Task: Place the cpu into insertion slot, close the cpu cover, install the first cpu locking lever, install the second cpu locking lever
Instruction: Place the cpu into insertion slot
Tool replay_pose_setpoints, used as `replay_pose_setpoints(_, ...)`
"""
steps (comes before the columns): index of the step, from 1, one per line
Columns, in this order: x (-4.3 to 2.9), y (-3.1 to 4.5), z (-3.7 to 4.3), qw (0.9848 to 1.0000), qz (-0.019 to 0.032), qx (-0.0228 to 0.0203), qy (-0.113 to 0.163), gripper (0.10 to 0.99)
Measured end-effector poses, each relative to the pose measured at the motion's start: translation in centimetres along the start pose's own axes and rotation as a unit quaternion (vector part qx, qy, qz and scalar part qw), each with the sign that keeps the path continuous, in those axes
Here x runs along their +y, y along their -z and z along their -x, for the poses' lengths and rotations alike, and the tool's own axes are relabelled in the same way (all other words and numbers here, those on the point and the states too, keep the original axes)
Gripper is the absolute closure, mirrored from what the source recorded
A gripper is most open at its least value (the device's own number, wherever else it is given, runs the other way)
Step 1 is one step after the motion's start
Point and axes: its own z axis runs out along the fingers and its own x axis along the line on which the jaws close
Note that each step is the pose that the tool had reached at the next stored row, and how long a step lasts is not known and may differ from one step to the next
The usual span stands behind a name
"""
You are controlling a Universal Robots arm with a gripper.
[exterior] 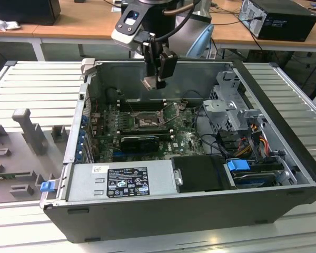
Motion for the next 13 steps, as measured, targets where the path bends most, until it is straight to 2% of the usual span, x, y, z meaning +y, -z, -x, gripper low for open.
replay_pose_setpoints(7, -0.04, -0.39, 0.01, 1.0, -0.0005, -0.0006, 0.0, 0.557)
replay_pose_setpoints(13, -0.04, -0.41, 0.01, 1.0, -0.0003, -0.001, -0.006, 0.557)
